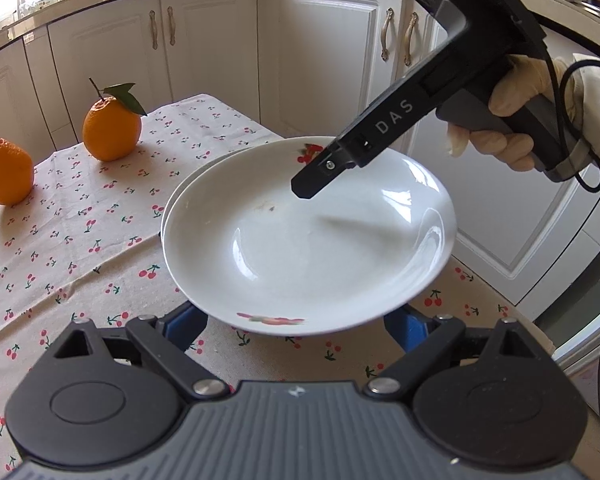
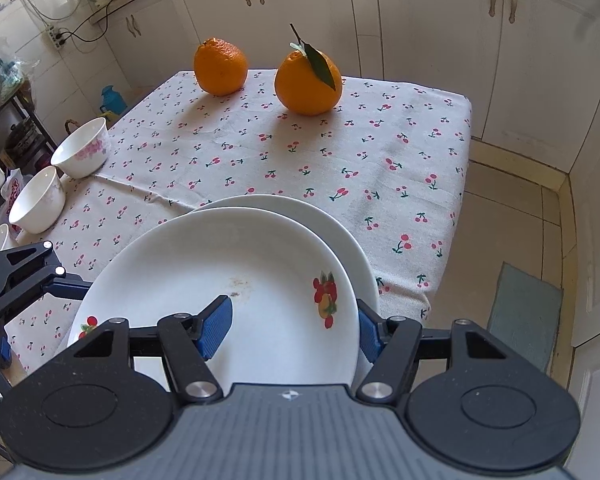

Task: Organize plates and bowls
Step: 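Lower the held plate onto the stacked plates and open the right gripper, then reach the right gripper to a white bowl's rim and close, then lift the white bowl and carry it toward the stacked plates with the right gripper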

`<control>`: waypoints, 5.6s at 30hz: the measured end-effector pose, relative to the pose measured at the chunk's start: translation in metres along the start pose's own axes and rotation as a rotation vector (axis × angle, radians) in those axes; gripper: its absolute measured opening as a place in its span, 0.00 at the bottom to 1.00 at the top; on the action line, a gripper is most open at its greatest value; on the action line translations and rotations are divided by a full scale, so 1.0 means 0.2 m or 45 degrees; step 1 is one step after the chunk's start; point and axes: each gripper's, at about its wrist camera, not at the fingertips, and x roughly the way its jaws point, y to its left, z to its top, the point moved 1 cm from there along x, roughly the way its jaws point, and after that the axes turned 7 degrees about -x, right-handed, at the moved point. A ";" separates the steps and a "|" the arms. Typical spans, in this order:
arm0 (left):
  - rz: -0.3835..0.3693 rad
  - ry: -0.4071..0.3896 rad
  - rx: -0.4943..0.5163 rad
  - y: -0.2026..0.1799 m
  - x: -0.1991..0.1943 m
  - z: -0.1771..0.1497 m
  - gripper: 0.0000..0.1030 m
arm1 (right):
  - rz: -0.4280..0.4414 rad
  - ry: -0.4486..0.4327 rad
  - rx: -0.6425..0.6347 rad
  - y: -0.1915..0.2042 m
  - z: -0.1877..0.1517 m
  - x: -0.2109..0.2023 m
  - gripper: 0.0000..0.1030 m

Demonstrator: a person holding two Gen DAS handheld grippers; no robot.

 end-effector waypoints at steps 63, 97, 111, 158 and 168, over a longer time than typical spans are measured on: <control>0.268 -0.232 -0.090 0.39 -0.72 -0.45 0.94 | -0.321 -0.356 -0.256 1.14 -0.11 -0.14 1.00; 0.437 -0.241 -0.286 0.90 -1.00 -1.04 0.91 | 0.267 -0.170 -0.550 1.95 0.27 0.48 0.99; 0.402 -0.248 -0.275 0.92 -0.99 -1.05 0.82 | 0.393 -0.095 -0.527 1.96 0.34 0.59 0.70; 0.056 -0.178 0.037 0.54 -0.57 -0.61 0.82 | 0.048 -0.227 -0.207 1.34 0.00 0.19 0.71; 0.052 -0.169 0.046 0.54 -0.51 -0.57 0.82 | 0.028 -0.220 -0.186 1.27 0.00 0.22 0.72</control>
